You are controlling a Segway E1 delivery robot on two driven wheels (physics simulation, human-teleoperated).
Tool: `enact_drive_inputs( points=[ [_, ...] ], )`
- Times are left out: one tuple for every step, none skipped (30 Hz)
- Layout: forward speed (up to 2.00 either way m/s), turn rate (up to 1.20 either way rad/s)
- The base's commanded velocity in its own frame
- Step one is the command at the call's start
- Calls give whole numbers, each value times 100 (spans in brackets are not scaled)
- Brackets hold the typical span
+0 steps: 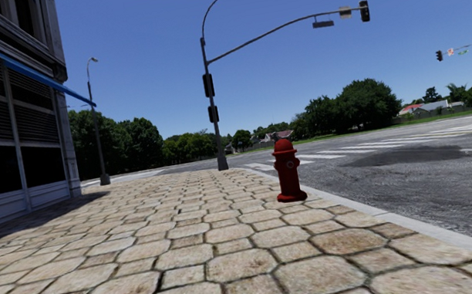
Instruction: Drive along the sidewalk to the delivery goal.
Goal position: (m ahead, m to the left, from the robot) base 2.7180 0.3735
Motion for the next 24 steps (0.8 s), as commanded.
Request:
enact_drive_inputs(
  points=[
    [113, 0],
    [110, 0],
    [104, 0],
    [103, 0],
    [101, 0],
    [101, 0],
    [101, 0],
    [101, 0],
    [101, 0],
    [101, 0],
    [101, 0],
    [100, 0],
    [100, 0],
    [100, 0],
    [100, 0],
    [100, 0],
    [100, 0],
    [100, 0],
    [100, 0],
    [100, 0],
    [100, 0],
    [100, 0],
    [100, 0],
    [100, 4]
  ],
)
